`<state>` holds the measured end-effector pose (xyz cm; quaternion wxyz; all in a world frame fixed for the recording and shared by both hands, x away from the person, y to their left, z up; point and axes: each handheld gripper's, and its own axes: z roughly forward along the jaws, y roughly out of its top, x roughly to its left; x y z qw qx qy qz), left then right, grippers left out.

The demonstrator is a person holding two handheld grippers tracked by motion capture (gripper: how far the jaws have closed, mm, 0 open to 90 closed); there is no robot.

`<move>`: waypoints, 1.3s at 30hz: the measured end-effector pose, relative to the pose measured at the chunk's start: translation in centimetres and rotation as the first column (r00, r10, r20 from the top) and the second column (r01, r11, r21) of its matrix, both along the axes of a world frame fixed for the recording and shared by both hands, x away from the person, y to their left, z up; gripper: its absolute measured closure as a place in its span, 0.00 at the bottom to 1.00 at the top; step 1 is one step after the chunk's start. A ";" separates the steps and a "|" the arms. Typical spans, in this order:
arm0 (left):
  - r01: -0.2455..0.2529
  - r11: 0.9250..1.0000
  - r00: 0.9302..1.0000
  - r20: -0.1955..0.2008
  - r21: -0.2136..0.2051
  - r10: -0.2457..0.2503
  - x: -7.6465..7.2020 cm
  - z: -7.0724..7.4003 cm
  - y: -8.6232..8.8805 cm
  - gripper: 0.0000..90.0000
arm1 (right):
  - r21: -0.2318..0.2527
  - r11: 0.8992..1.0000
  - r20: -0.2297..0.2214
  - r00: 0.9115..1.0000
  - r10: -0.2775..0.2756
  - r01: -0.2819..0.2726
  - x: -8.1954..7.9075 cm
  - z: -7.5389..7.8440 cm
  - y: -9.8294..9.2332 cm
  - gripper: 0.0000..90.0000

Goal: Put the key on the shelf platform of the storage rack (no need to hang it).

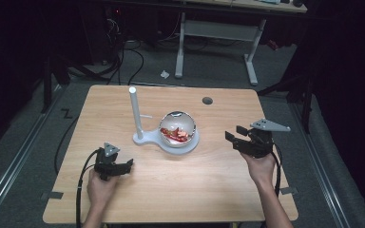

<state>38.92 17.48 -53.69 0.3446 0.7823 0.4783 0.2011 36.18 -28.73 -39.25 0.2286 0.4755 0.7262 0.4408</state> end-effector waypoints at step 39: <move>-0.001 1.000 1.000 0.001 0.000 0.001 0.0 0.0 0.0 0.21 | 0.068 0.994 0.000 0.997 -0.083 0.083 -3.7 -3.1 -3.9 0.50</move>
